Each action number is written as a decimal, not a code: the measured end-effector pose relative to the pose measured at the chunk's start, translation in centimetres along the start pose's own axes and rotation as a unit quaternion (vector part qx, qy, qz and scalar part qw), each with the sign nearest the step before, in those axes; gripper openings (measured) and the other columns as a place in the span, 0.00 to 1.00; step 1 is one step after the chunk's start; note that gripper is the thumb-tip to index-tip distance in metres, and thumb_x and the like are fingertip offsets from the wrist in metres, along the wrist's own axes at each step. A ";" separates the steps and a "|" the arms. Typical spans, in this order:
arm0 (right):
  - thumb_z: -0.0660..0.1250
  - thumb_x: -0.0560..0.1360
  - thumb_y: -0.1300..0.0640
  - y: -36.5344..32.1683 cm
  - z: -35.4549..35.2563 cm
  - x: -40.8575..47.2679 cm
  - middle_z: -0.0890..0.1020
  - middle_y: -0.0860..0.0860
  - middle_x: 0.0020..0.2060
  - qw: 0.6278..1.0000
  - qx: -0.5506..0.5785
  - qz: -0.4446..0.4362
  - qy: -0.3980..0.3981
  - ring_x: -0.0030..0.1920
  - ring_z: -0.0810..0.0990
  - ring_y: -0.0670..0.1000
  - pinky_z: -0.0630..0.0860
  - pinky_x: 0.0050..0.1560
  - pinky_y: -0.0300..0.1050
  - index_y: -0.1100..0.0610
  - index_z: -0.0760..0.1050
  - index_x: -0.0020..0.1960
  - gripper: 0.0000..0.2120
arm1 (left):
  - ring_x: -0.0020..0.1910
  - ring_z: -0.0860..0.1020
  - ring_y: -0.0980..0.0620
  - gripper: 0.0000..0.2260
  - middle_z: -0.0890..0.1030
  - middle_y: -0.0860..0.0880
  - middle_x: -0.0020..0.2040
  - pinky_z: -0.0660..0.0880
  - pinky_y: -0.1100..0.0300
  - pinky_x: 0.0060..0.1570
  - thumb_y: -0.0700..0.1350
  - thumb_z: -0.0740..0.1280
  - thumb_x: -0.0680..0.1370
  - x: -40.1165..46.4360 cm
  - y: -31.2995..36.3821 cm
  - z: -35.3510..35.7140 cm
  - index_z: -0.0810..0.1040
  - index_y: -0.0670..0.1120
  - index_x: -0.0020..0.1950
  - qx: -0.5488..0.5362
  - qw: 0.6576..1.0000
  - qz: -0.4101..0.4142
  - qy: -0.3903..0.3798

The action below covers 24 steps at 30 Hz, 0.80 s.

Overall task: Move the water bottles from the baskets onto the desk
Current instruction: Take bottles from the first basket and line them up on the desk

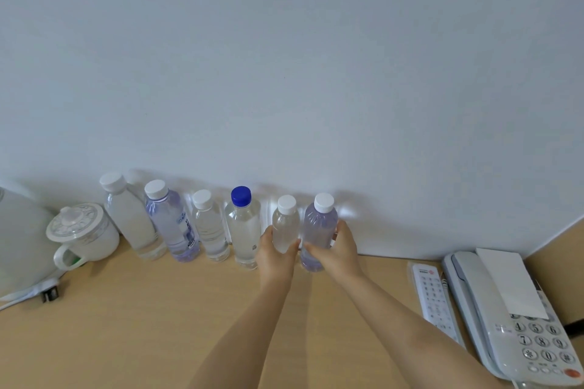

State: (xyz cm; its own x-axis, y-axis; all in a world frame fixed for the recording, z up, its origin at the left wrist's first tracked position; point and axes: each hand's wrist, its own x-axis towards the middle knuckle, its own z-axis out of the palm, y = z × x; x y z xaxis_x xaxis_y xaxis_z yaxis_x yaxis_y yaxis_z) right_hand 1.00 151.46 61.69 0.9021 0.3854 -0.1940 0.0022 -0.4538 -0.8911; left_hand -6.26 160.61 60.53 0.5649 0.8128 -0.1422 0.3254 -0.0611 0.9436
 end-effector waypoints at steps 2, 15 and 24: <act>0.76 0.66 0.57 -0.3 -0.1 -0.1 0.75 0.52 0.54 1.000 -0.013 -0.004 -0.007 0.51 0.76 0.50 0.70 0.41 0.35 0.55 0.67 0.53 0.23 | 0.54 0.77 0.46 0.16 0.79 0.49 0.50 0.71 0.60 0.48 0.41 0.71 0.72 -0.1 0.2 -0.1 0.73 0.44 0.58 0.010 1.000 -0.009 -0.014; 0.69 0.73 0.51 -2.5 -3.4 -5.6 0.64 0.55 0.71 0.968 -0.214 -0.125 0.036 0.71 0.63 0.54 0.66 0.63 0.45 0.61 0.53 0.75 0.38 | 0.65 0.72 0.47 0.21 0.70 0.46 0.69 0.68 0.59 0.56 0.44 0.62 0.79 -5.7 1.7 -4.0 0.66 0.40 0.70 0.169 0.983 0.064 -0.025; 0.64 0.74 0.55 -3.7 -2.9 -13.5 0.74 0.59 0.59 0.857 -0.396 -0.328 -0.034 0.59 0.73 0.61 0.68 0.55 0.50 0.63 0.67 0.66 0.24 | 0.67 0.69 0.47 0.19 0.71 0.47 0.69 0.70 0.55 0.56 0.48 0.60 0.79 -13.7 1.4 -11.9 0.69 0.42 0.68 0.354 0.921 0.153 0.056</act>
State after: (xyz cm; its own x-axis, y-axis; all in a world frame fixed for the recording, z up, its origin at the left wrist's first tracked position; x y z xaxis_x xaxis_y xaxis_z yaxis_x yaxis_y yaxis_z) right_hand -9.96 145.59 68.77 0.5667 0.8005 0.1951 0.8164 -0.5137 -0.2639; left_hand -22.57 156.23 67.39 0.6433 0.7470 0.1680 0.5986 -0.6275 0.4978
